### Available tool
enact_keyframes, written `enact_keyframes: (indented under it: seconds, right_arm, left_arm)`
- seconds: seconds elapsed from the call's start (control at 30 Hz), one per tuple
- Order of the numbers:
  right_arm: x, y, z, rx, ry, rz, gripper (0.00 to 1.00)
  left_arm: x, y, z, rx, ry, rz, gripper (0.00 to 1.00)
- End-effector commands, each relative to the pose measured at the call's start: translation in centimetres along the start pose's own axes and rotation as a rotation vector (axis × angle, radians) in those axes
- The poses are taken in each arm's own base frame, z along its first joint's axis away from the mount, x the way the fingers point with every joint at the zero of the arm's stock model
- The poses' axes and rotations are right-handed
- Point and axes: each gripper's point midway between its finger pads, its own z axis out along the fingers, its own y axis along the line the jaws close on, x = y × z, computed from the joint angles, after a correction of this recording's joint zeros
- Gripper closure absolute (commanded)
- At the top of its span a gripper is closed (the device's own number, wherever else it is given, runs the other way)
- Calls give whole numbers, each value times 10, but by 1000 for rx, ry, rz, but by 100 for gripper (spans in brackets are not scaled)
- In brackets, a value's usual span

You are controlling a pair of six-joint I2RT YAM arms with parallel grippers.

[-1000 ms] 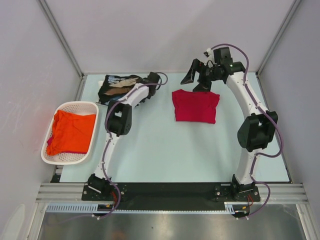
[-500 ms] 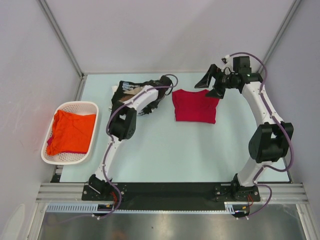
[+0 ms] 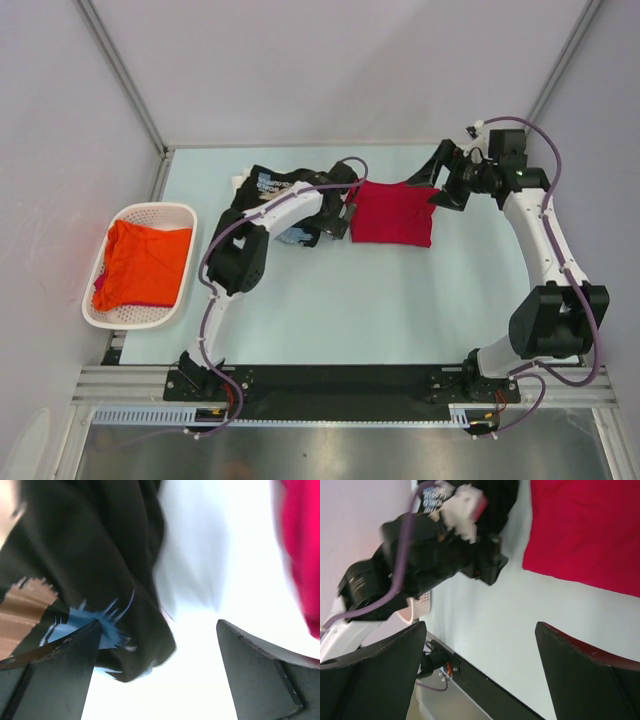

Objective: Fold and stack the t-shirts
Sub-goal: Smooth out wrinkles on the folded tshirt

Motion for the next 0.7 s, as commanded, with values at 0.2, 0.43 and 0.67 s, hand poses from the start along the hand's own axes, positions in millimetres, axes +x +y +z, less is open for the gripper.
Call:
enact_keyframes:
  seconds: [0.2, 0.43, 0.67]
  right_arm:
    - [0, -47, -34, 200, -159, 53, 3]
    - [14, -52, -34, 178, -171, 82, 3]
    - [25, -58, -36, 182, -167, 91, 2]
  left_arm:
    - [-53, -67, -130, 547, -342, -302, 0]
    - [-78, -12, -151, 326, -424, -280, 0]
    - [-91, 30, -168, 265, -482, -320, 0]
